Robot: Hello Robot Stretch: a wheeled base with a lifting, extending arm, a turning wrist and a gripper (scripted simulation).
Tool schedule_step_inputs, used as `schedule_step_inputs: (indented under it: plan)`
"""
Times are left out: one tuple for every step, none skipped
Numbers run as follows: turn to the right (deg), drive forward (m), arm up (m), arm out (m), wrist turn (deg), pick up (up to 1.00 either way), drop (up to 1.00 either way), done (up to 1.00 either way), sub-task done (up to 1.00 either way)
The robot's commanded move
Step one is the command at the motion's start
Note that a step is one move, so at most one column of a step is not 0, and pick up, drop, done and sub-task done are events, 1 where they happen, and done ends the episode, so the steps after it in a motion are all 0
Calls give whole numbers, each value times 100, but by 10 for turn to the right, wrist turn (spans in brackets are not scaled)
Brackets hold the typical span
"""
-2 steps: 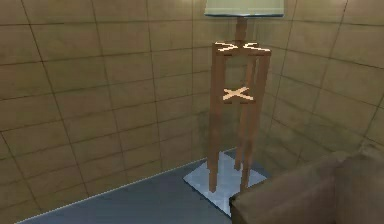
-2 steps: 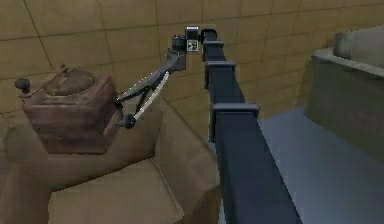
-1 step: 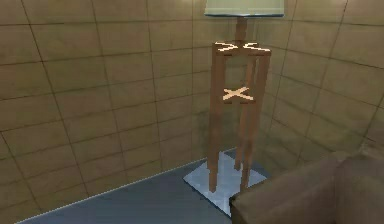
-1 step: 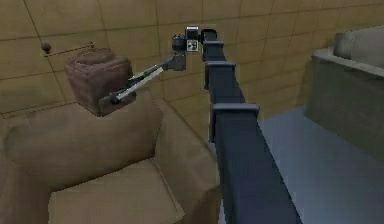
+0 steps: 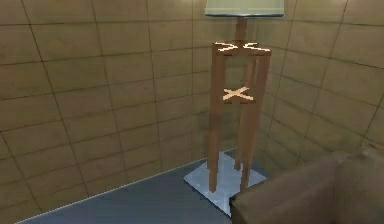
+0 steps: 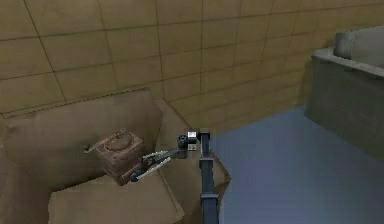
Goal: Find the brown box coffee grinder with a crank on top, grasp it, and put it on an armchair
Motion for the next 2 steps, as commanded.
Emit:
schedule_step_inputs:
  plan:
    - [0,0,-32,0,0,0,0,0,0]
    - [0,0,0,0,0,0,100,0,0]
